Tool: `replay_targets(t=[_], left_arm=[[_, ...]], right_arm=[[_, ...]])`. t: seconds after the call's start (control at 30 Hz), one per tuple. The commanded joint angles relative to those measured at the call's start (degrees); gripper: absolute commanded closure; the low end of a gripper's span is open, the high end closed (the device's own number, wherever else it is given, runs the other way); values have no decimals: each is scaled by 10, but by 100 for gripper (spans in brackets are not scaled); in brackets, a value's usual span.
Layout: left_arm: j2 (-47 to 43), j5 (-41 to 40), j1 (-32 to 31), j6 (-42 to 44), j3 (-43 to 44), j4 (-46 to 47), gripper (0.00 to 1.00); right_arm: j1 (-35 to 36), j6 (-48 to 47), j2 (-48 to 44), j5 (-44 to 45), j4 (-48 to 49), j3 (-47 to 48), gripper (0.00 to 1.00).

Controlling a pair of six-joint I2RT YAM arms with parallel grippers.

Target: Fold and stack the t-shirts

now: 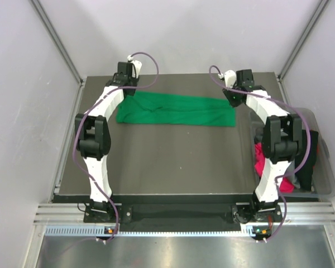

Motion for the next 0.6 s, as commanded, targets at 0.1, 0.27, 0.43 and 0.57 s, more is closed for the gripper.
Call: replay_targets(t=[0.1, 0.27, 0.43, 0.57], left_arm=[[-69, 17, 8, 13, -39, -15, 50], [-74, 71, 29, 24, -72, -96, 62], [-72, 112, 44, 16, -119, -121, 67], [-72, 109, 49, 12, -150, -116, 65]], right_arm=[[33, -5, -42, -70, 23, -49, 71], [64, -30, -43, -109, 26, -58, 71], [127, -44, -29, -126, 12, -16, 71], [179, -64, -13, -127, 19, 26, 71]])
